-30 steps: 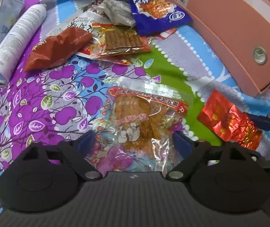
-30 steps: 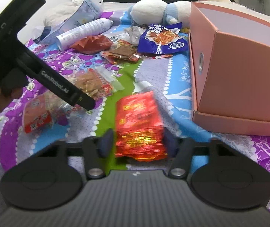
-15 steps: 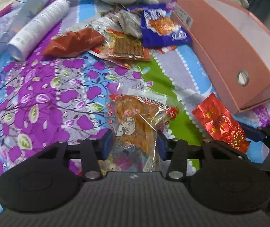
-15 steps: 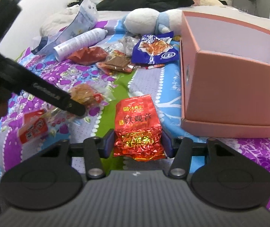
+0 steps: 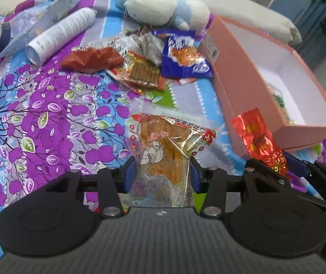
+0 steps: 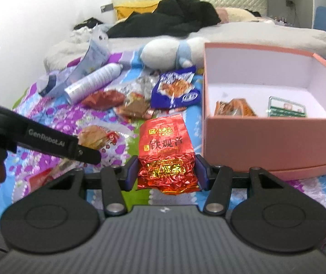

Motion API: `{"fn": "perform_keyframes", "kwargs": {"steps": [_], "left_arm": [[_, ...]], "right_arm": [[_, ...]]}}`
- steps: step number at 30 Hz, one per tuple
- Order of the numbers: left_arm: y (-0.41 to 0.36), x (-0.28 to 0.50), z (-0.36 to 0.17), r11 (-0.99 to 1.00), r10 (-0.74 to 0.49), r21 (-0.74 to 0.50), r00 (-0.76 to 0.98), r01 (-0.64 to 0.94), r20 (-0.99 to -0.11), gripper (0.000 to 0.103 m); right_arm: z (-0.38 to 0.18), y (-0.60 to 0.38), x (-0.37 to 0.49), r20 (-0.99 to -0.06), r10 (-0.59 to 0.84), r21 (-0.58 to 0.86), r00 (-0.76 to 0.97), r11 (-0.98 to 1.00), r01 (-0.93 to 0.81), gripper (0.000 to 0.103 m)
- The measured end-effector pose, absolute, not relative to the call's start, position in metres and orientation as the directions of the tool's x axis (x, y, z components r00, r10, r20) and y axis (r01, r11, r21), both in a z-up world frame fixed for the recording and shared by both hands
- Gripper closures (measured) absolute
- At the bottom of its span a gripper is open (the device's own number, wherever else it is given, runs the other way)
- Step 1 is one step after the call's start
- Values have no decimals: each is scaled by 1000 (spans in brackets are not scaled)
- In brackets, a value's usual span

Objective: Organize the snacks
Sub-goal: 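Carry the clear bag with the left tool while the right tool carries the tea packet toward the pink box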

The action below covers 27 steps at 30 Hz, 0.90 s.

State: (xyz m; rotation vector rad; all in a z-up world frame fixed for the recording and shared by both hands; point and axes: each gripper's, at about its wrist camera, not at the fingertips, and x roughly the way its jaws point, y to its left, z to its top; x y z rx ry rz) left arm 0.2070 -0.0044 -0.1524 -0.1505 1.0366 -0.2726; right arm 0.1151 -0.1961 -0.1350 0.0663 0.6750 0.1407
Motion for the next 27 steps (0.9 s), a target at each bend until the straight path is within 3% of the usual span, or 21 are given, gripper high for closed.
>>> {"fn": "perform_keyframes", "kwargs": {"steps": [11, 27], "left_arm": [[-22, 182, -97, 947, -321, -252, 562, 199, -763, 50], [-66, 175, -73, 912, -410, -298, 574, 283, -709, 50]], "right_arm": [[-92, -215, 97, -547, 76, 72, 834, 996, -43, 48], [-77, -253, 82, -527, -1, 74, 850, 996, 47, 48]]}}
